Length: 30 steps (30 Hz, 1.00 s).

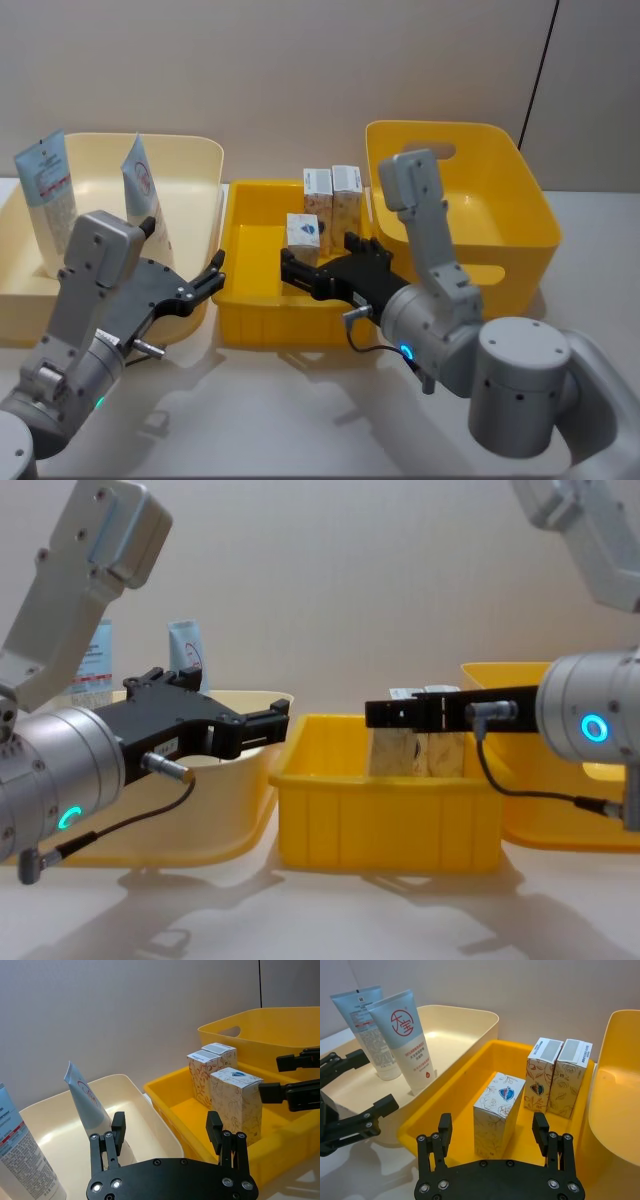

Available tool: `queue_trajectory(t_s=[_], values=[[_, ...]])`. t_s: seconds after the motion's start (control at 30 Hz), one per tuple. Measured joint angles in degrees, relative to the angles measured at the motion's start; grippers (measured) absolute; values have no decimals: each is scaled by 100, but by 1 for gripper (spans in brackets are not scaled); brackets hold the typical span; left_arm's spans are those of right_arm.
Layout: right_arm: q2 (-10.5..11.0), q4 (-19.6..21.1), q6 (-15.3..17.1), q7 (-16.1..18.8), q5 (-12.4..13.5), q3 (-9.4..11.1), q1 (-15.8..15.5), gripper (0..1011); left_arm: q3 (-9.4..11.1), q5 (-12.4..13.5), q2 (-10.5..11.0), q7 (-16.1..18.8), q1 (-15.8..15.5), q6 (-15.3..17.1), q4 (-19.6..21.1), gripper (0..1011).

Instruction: Bimanual collaborative sorting of washing and personal care products

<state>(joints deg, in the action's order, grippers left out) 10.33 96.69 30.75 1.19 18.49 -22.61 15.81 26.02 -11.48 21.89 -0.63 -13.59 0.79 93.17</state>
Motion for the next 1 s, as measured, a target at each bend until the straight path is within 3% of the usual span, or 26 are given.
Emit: queue_trajectory(t_s=[0.57,1.0], values=[[-179,-691,16,-47,-339,-237,443,999,0,0,0,0,0,0,0,1003],[-342,-1008,-20,-134,-482,-264,626,999,0,0,0,0,0,0,0,1003]])
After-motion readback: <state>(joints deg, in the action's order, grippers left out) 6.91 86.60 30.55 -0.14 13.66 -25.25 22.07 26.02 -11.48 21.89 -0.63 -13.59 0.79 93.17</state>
